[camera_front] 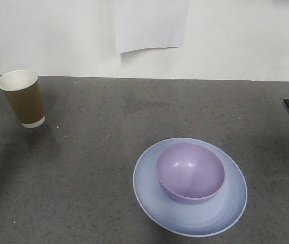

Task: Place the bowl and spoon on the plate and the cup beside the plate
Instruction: 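Swing the left gripper with the spoon over the lilac bowl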

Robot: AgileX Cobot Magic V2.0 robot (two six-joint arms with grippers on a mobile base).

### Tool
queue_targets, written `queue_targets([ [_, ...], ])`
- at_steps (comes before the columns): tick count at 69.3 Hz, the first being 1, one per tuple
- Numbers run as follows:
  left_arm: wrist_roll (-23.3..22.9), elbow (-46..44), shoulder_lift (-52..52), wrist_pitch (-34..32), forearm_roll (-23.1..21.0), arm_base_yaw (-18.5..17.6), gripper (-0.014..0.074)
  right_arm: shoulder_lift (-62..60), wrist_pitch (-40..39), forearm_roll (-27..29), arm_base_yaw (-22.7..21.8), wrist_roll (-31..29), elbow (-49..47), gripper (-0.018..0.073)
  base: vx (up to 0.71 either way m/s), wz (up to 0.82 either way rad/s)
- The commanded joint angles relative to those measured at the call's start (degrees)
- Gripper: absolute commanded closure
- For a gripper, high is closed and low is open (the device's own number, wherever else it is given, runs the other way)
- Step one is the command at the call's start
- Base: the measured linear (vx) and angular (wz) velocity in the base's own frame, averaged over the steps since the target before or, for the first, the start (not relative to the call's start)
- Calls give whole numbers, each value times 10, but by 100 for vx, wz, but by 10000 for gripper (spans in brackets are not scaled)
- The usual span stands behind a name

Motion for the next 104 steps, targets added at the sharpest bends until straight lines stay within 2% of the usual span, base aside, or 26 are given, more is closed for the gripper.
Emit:
queue_targets([
  [1,40,-21,2,-22,-66,-1,604,-3,-38,-6,-2,0,-16,92,0,0],
  [8,84,-41,25,-2,-116,-14,604,-3,-40,-6,-2,0,-16,92,0,0],
  [12,98,-55,40,-1,-127,-31,604,-3,-41,-5,-2,0,-16,92,0,0],
  [25,103,-102,104,13,-119,-115,604,-3,-41,-5,-2,0,-16,95,0,0],
  [34,129,-131,156,21,-117,-174,604,-3,-41,-5,-2,0,-16,95,0,0],
  [62,145,-203,285,31,-118,-311,604,-3,-40,-5,-2,0,-16,95,0,0],
  [80,156,-205,343,20,-104,-371,604,-3,-41,-4,-2,0,-16,95,0,0],
  [104,156,-232,369,-35,-103,-399,604,-3,-40,-3,-2,0,-16,95,0,0],
])
